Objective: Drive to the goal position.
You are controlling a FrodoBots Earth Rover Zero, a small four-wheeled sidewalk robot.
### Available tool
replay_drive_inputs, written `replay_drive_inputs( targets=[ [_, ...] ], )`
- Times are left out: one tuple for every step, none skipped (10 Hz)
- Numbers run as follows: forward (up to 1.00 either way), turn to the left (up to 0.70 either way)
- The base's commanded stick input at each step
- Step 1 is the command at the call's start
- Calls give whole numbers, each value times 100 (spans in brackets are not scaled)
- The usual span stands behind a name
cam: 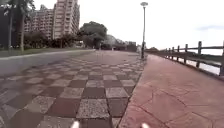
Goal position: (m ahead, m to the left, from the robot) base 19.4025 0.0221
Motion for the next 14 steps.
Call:
replay_drive_inputs(
  targets=[
    [70, 0],
    [70, 0],
    [70, 0],
    [70, 0],
    [70, 0],
    [70, 0],
    [70, 0],
    [70, 0],
    [70, 0],
    [70, 0],
    [70, 0],
    [70, 0],
    [70, 0],
    [70, 0]
  ],
)
